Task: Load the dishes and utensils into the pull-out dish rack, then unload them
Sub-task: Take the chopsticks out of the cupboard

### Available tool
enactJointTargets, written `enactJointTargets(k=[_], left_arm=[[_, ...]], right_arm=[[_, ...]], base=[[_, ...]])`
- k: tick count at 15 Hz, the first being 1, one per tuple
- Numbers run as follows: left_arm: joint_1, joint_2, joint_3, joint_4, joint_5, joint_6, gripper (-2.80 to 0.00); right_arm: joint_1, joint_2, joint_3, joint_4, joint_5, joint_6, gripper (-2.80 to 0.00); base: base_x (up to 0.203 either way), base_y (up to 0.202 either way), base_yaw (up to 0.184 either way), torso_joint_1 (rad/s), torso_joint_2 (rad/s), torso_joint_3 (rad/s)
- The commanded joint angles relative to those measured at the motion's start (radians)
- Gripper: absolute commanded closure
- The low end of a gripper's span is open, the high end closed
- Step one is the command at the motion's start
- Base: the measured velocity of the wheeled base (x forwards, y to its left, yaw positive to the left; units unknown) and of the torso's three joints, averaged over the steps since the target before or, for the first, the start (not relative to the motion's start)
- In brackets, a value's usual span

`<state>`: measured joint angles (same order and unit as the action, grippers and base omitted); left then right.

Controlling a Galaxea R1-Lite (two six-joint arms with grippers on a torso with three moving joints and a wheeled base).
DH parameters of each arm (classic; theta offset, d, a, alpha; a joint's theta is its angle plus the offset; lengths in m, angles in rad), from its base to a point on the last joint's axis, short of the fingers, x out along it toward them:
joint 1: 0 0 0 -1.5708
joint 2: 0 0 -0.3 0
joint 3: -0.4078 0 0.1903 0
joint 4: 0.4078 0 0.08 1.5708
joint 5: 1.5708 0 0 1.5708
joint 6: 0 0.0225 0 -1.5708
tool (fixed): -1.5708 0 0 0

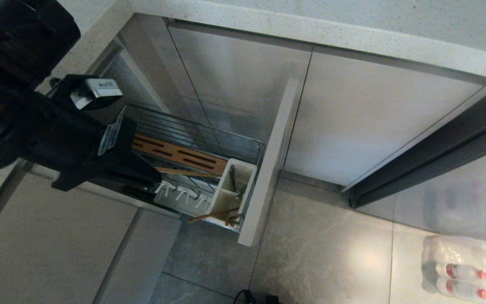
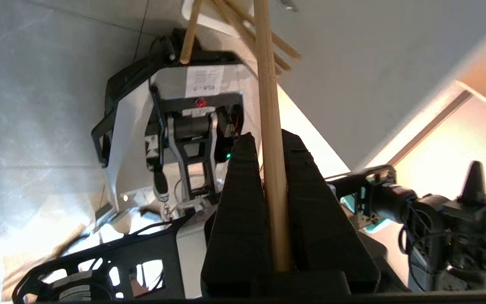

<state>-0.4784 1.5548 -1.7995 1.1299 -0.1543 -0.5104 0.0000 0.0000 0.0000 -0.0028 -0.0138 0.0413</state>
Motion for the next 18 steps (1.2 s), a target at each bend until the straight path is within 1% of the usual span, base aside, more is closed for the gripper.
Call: enactJointTargets(k=[1, 6, 10, 12, 14, 16, 18], left_arm=[[0.0, -0.034, -0.009, 0.007, -0.002, -0.003, 0.0], [-0.013, -0.122, -0.029, 0.006, -0.004, -0.003, 0.0], [-0.015, -0.171, -0.067, 0.022, -0.004, -0.006, 0.0], [-0.015, -0.205, -0.123, 0.062, -0.004, -0.006, 0.0], [-0.015, -0.257, -0.149, 0.078, 0.0, -0.002, 0.0], [-0.014, -0.307, -0.153, 0.06, 0.013, 0.004, 0.0], [-0.012, -0.347, -0.153, 0.026, 0.055, 0.007, 0.0]], right_arm=[[0.0, 0.002, 0.0, 0.0, 0.0, 0.0, 0.0], [0.0, 0.002, 0.0, 0.0, 0.0, 0.0, 0.0], [0.0, 0.002, 0.0, 0.0, 0.0, 0.0, 0.0], [0.0, 0.002, 0.0, 0.0, 0.0, 0.0, 0.0], [0.0, 0.001, 0.0, 0.0, 0.0, 0.0, 0.0], [0.0, 0.002, 0.0, 0.0, 0.0, 0.0, 0.0], [0.0, 0.002, 0.0, 0.0, 0.0, 0.0, 0.0]], base=[[0.0, 0.0, 0.0, 0.0, 0.0, 0.0], [0.0, 0.0, 0.0, 0.0, 0.0, 0.0], [0.0, 0.0, 0.0, 0.0, 0.0, 0.0], [0.0, 0.0, 0.0, 0.0, 0.0, 0.0], [0.0, 0.0, 0.0, 0.0, 0.0, 0.0], [0.0, 0.0, 0.0, 0.0, 0.0, 0.0], [0.0, 0.0, 0.0, 0.0, 0.0, 0.0]])
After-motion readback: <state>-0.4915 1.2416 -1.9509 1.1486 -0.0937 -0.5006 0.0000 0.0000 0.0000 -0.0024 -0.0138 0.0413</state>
